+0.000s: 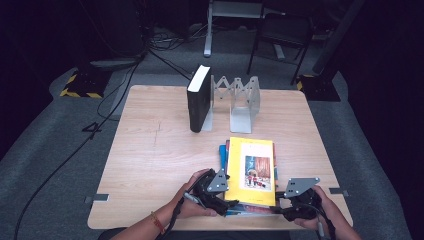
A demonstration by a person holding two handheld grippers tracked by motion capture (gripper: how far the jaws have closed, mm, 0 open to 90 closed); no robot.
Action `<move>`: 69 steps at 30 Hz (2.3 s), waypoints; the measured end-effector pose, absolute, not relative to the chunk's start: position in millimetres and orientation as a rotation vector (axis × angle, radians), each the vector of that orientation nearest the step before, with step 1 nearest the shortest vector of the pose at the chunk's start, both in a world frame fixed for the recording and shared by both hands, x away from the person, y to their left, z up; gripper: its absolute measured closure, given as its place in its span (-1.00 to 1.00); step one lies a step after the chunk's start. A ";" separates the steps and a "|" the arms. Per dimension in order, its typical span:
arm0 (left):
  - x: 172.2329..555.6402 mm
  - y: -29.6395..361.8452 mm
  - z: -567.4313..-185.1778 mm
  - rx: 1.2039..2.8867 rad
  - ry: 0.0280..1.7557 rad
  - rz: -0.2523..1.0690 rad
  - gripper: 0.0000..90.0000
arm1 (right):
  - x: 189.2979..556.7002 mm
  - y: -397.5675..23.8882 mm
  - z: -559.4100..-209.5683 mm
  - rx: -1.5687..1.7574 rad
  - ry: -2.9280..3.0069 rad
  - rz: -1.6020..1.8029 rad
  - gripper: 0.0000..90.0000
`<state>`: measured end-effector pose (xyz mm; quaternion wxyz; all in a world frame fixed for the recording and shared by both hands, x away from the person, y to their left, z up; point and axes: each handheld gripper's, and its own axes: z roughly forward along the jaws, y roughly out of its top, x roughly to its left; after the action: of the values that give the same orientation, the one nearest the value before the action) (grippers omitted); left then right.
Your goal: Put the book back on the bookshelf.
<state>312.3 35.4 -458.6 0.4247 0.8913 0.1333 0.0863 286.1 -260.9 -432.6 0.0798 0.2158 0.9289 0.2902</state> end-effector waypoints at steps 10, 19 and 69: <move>317.1 41.7 -457.9 2.225 0.348 0.215 -0.55 | 282.7 -259.2 -428.3 0.616 2.724 1.026 0.44; 302.4 24.4 -450.1 2.242 0.249 0.239 -0.49 | 284.1 -258.7 -417.0 0.596 2.619 1.140 0.44; 298.1 -21.3 -440.4 2.206 0.333 0.376 0.47 | 290.8 -253.9 -416.5 0.570 2.483 1.260 0.47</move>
<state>298.1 -21.3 -440.4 0.4257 0.8823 0.1332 0.1503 290.8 -253.9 -416.5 0.1493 0.1982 0.8639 0.4382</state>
